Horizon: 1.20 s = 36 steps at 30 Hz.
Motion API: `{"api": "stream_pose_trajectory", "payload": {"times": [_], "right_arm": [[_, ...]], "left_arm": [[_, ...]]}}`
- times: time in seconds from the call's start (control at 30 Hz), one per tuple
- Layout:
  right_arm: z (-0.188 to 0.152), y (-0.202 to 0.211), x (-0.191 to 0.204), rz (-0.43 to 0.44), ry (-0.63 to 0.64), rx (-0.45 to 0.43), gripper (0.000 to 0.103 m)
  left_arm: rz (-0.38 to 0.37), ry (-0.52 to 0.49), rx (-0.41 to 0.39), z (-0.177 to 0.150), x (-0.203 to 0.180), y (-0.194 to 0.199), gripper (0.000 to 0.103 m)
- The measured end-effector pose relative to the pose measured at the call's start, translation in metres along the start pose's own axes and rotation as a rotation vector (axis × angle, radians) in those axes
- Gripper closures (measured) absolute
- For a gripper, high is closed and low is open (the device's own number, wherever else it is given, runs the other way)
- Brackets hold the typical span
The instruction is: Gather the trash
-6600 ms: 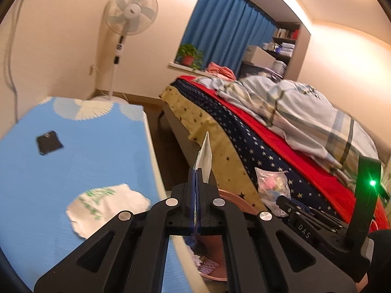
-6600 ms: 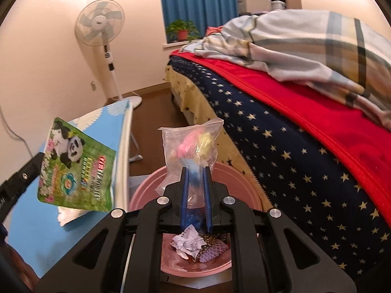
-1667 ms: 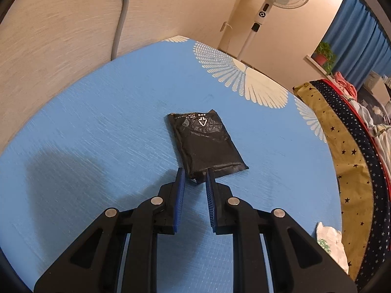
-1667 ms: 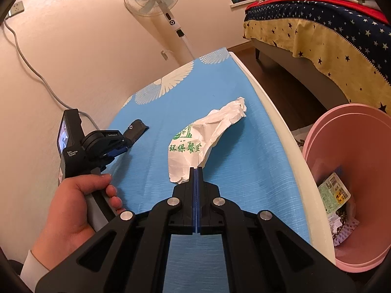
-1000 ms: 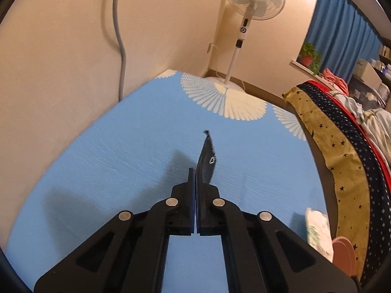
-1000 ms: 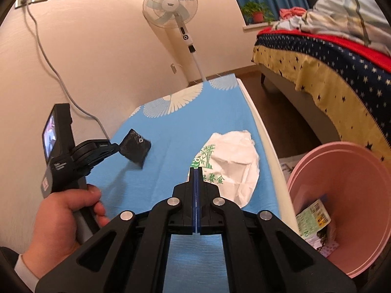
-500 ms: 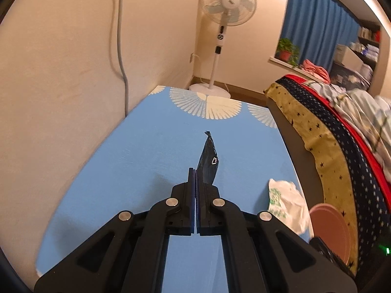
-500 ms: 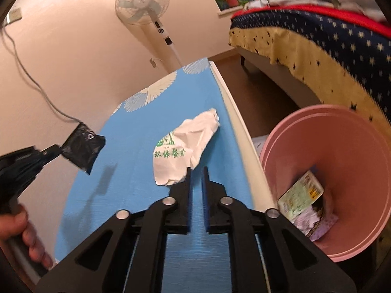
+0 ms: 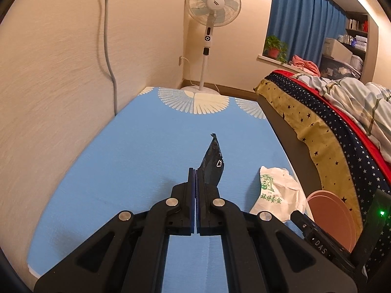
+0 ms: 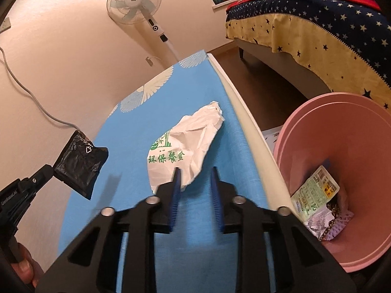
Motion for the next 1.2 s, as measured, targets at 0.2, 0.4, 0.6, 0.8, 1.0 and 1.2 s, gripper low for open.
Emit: {"api": "stream_pose_trajectory", "payload": {"times": [0.2, 0.4, 0.6, 0.8, 1.0, 1.2], "right_arm": [[0.007, 0.007, 0.005, -0.014, 0.034, -0.032, 0.100], [0.017, 0.031, 0.020, -0.033, 0.127, -0.088, 0.101], [0.023, 0.062, 0.031, -0.074, 0.220, -0.131, 0.101], [0.030, 0.091, 0.032, -0.143, 0.274, -0.161, 0.101], [0.030, 0.118, 0.021, -0.225, 0.291, -0.189, 0.101], [0.030, 0.141, 0.004, -0.311, 0.305, -0.209, 0.101]], "left_arm": [[-0.008, -0.014, -0.003, -0.001, -0.005, 0.000, 0.103], [-0.019, -0.012, -0.014, -0.001, -0.007, 0.007, 0.103], [-0.033, -0.018, -0.027, -0.001, -0.010, 0.018, 0.103], [-0.055, -0.025, -0.035, -0.004, -0.017, 0.026, 0.103], [-0.085, -0.047, -0.044, -0.009, -0.030, 0.035, 0.103], [-0.123, -0.093, -0.036, -0.019, -0.059, 0.036, 0.103]]}}
Point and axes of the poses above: each gripper's, at about its wrist camera, not at the fingertips, and y roughly against the way its jaws point, x to its left, z to its top, the point moved 5 cm from there along -y, roughly the way its jaws point, and after that the axes turned 7 degrees about x, right-handed, at the moved point
